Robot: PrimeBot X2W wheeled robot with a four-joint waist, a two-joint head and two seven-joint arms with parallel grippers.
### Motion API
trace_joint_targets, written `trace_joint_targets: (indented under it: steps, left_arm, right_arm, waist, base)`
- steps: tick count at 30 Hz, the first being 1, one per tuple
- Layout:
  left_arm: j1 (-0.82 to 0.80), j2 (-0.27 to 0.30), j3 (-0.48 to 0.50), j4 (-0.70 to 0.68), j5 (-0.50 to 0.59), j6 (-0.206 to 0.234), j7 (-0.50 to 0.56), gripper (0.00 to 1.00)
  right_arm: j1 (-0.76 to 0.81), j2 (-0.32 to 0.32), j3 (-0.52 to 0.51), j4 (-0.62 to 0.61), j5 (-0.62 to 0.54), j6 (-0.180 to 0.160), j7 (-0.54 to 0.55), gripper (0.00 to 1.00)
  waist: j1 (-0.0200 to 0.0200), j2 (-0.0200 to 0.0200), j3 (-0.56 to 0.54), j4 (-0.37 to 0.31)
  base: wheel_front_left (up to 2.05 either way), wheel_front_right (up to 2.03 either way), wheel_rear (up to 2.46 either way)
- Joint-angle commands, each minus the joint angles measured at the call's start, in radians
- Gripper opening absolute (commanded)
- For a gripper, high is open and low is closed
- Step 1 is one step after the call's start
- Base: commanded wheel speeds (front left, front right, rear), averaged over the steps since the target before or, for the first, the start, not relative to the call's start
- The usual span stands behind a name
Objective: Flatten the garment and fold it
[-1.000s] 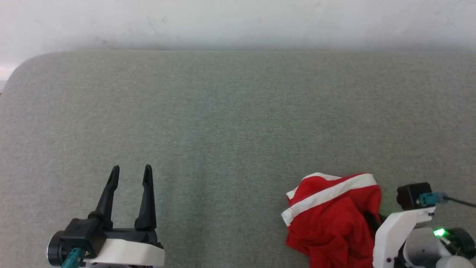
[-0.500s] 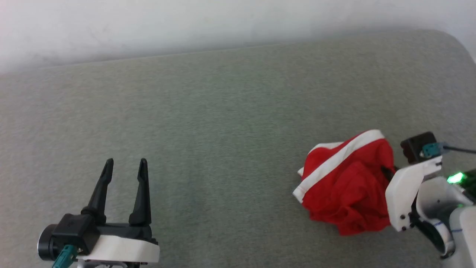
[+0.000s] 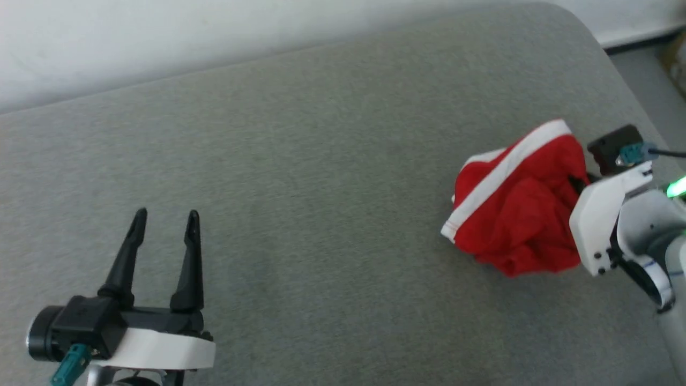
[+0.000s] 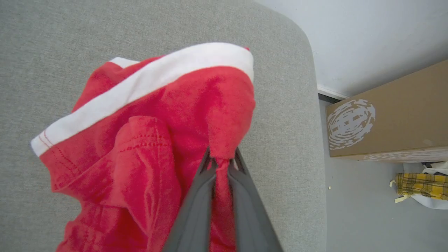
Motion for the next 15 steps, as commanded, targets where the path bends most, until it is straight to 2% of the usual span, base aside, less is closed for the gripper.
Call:
trace_joint_targets:
  steps: [1, 8, 15]
  left_arm:
    - [-0.023, 0.013, 0.007, -0.014, 0.013, 0.001, 0.005, 1.0]
    - [-0.053, 0.047, 0.026, -0.067, 0.026, 0.005, 0.03, 1.0]
    - [-0.076, 0.083, 0.045, -0.128, 0.041, 0.007, 0.057, 1.0]
  right_arm:
    - [-0.035, -0.01, 0.012, 0.008, -0.006, -0.002, -0.015, 0.0]
    - [-0.127, -0.055, 0.043, 0.051, -0.034, -0.002, -0.065, 0.0]
    - [-0.191, -0.117, 0.015, 0.092, -0.073, -0.002, -0.109, 0.0]
  waist:
    - [-0.0001, 0.0, 0.051, -0.066]
    - [-0.0001, 0.0, 0.102, -0.118]
    - [-0.0001, 0.0, 0.163, -0.117]
  base:
    - [0.0, 0.0, 0.0]
    - [0.0, 0.0, 0.0]
    - [0.0, 0.0, 0.0]
